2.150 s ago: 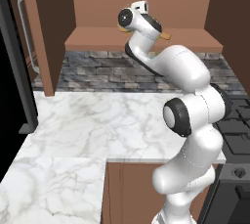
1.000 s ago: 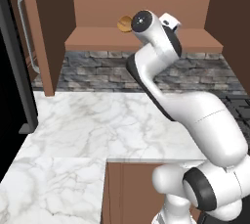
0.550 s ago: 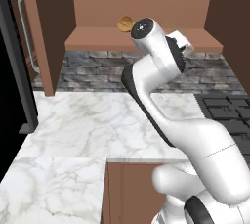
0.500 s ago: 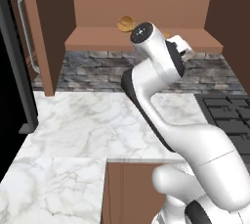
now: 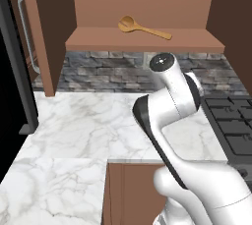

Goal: Organize the utensils by type. Pick up the wooden spoons from the counter and place them in the open cabinet. Then pick up the metallic utensils from the counter and place them in the open drawer.

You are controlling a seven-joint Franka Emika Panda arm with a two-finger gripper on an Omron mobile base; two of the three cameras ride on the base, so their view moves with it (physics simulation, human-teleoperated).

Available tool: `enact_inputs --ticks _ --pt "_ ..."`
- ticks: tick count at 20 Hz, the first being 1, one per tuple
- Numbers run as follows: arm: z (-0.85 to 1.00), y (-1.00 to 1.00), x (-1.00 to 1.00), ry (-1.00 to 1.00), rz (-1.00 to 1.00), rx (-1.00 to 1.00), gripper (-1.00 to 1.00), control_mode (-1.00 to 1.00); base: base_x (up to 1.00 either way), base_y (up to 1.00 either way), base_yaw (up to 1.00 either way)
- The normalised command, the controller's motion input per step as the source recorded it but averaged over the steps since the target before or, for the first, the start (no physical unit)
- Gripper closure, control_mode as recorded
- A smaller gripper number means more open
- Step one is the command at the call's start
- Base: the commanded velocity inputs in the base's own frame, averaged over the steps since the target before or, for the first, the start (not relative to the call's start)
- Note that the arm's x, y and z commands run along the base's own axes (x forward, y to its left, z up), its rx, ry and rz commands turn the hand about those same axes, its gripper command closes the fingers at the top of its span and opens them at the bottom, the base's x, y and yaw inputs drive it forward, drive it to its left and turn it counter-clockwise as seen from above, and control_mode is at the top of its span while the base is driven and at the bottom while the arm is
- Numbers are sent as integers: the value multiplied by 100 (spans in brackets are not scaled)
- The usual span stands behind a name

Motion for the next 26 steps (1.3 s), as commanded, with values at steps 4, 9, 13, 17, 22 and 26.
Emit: enact_inputs --ticks 4,9,13,17,22,26 --pt "-36 0 -12 1 1 15 -100 -100 0 0 0" --pt "-3 0 0 0 2 0 -100 -100 0 0 0" --pt "0 0 0 0 0 0 -100 -100 0 0 0" --pt "0 0 0 0 0 0 -100 -100 0 0 0" --pt "-3 1 -23 0 0 1 -100 -100 0 0 0" --pt "0 0 0 0 0 0 -100 100 -73 1 0"
